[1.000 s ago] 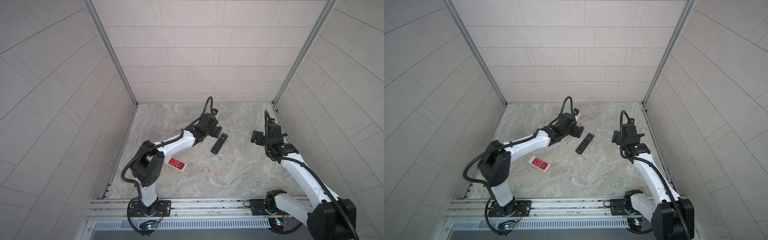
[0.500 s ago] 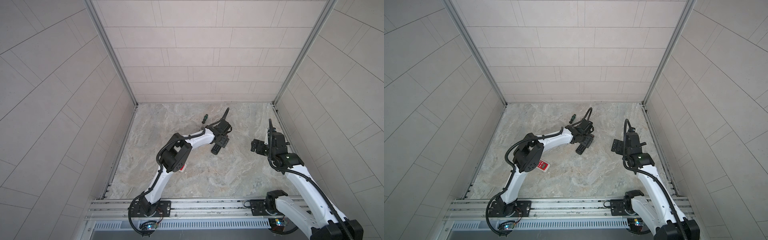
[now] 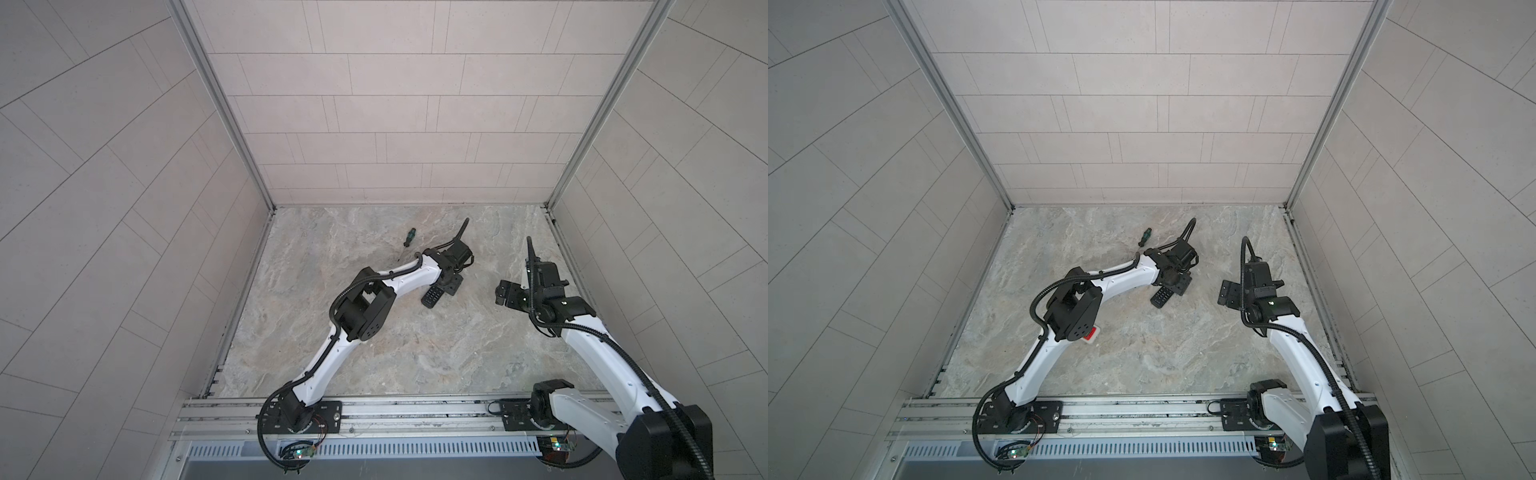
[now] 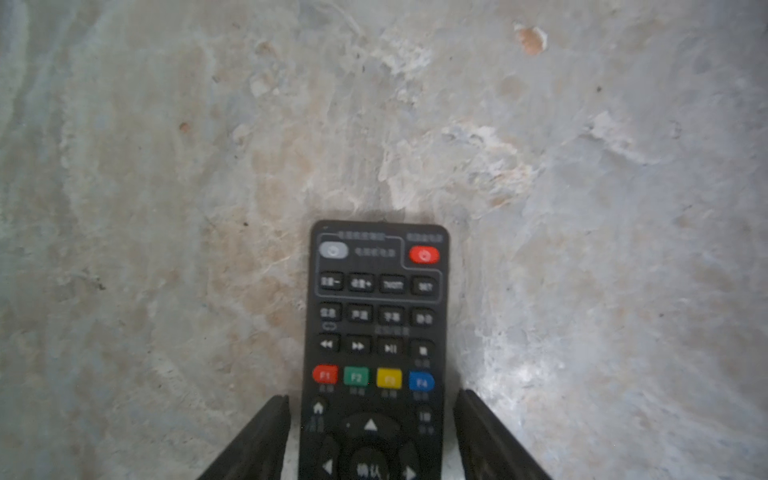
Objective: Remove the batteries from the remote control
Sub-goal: 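Grasp the black remote with the left gripper while the right gripper approaches, then lift the black remote toward the right gripper while it grasps the battery end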
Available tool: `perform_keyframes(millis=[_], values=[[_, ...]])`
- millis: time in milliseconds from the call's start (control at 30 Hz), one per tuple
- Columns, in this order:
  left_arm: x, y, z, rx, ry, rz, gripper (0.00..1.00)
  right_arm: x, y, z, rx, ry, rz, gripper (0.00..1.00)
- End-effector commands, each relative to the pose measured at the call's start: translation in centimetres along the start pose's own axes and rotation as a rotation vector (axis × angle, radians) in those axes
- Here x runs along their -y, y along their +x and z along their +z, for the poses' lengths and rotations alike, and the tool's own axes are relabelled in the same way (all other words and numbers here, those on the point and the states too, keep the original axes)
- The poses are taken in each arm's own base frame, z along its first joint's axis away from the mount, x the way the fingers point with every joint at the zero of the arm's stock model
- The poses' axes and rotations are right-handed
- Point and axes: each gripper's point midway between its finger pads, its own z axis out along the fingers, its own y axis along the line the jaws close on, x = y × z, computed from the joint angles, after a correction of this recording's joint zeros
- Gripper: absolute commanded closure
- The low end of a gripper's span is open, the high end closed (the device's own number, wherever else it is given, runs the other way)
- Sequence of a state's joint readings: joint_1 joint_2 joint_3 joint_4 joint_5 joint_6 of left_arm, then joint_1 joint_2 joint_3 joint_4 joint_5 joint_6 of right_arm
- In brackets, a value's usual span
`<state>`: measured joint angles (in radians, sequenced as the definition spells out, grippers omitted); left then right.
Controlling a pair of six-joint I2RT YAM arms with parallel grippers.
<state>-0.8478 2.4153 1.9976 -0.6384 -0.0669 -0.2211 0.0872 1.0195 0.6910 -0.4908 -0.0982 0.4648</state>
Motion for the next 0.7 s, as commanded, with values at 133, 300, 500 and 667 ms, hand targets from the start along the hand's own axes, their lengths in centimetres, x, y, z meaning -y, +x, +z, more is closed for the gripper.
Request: perform_keyframes(millis=[133,300,500,667], values=[[-0.7,0.9,0.0,-0.056,-0.012,-0.072,0.48,-1.1,0.1,0.3,-0.020,-0.052,0.007,0.07],[-1.1,0.0,-0.9,-0.034,0.006,-0.100,0.55,-2.7,0.9,1.2,-0.057,-0.143,0.007,0.10],[-1.5,-3.7,-4.1,0.149,0.165,-0.261,0.60,-8.1,1.7,1.1,-0.036,-0.335,-0.091,0.09],[-1.8,-6.5,-7.5,0.321,0.346,-0.444,0.62,-11.3,2.8,2.5,0.000,-0.411,-0.060,0.09]])
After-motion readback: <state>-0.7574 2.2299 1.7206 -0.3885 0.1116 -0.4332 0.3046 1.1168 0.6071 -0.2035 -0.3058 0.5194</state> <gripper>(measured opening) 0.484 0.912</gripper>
